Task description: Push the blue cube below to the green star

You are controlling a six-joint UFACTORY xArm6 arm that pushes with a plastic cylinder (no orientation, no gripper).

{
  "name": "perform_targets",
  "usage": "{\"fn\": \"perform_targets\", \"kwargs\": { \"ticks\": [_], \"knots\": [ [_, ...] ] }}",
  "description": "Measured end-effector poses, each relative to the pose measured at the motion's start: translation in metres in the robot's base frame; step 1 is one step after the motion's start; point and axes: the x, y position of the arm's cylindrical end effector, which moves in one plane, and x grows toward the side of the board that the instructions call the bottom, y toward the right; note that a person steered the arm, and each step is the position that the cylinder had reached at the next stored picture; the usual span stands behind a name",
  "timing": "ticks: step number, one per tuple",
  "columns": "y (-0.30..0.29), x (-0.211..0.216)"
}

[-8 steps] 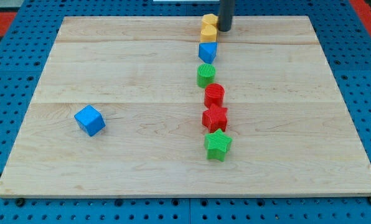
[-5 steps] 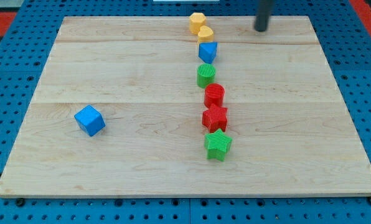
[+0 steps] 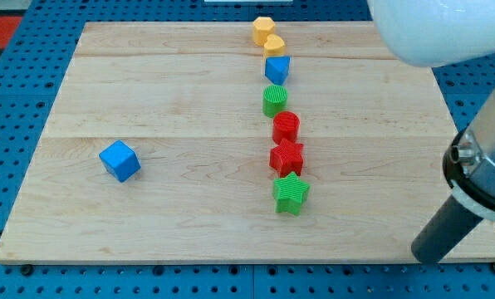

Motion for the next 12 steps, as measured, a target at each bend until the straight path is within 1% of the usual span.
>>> {"fn": "perform_targets", "kwargs": {
  "ticks": [1, 2, 3, 4, 5, 6, 7, 8, 9, 10, 11, 12],
  "knots": [
    [-0.075, -0.001],
    [-0.232, -0.001],
    [-0.369, -0.015],
    [-0.478, -0.054],
    [-0.497, -0.108],
    [-0.474, -0.147],
    [-0.458, -0.147],
    [-0.391, -0.148],
    [-0.341, -0.128],
    [-0.328, -0.092],
    [-0.296, -0.075],
    [-0.284, -0.078]
  ]
}}
